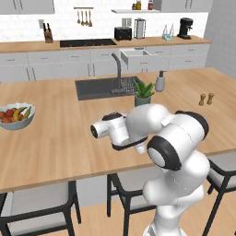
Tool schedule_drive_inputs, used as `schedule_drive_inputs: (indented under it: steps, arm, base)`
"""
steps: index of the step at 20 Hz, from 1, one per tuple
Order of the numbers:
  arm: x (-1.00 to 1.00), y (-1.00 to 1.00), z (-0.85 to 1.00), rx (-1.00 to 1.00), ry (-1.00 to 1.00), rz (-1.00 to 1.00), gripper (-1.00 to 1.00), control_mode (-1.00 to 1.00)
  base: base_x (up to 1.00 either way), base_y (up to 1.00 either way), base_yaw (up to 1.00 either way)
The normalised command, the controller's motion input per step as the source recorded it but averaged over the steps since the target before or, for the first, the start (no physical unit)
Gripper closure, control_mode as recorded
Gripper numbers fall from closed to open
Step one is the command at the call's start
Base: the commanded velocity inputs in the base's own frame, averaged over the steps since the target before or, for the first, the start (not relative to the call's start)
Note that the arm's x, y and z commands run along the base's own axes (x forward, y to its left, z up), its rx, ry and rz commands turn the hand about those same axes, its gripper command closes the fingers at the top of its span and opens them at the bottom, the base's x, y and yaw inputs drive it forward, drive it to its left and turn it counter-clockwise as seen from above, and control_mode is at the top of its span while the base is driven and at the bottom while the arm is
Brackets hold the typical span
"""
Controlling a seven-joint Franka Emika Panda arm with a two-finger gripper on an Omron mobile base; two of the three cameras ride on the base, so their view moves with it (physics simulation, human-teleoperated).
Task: Take a straw from the drawer in front and place it inside the glass cup on the dining counter.
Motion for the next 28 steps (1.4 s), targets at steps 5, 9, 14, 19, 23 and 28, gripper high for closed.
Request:
schedule_drive_inputs:
  steps: [5, 9, 14, 19, 23, 28]
  arm:
    - [-0.58, -0.08, -0.01, 0.00, -0.02, 0.00, 1.00, -1.00]
    - [-0.28, -0.36, 0.00, -0.01, -0.06, -0.01, 1.00, -1.00]
    - [0.00, -0.31, -0.08, -0.01, -0.05, 0.00, 1.00, -1.00]
    - [-0.11, -0.02, -0.24, 0.00, -0.02, 0.00, -1.00, -1.00]
    - [-0.02, 0.00, -0.10, 0.00, -0.02, 0.00, -1.00, -1.00]
    - [-0.14, 0.00, 0.08, 0.02, -0.07, 0.00, -1.00, -1.00]
  base:
    - [0.00, 0.00, 0.00]
    - [0.00, 0.00, 0.00]
    - [0.00, 0.00, 0.00]
    - [0.00, 0.00, 0.00]
    - [0.00, 0.00, 0.00]
    - [0.00, 0.00, 0.00]
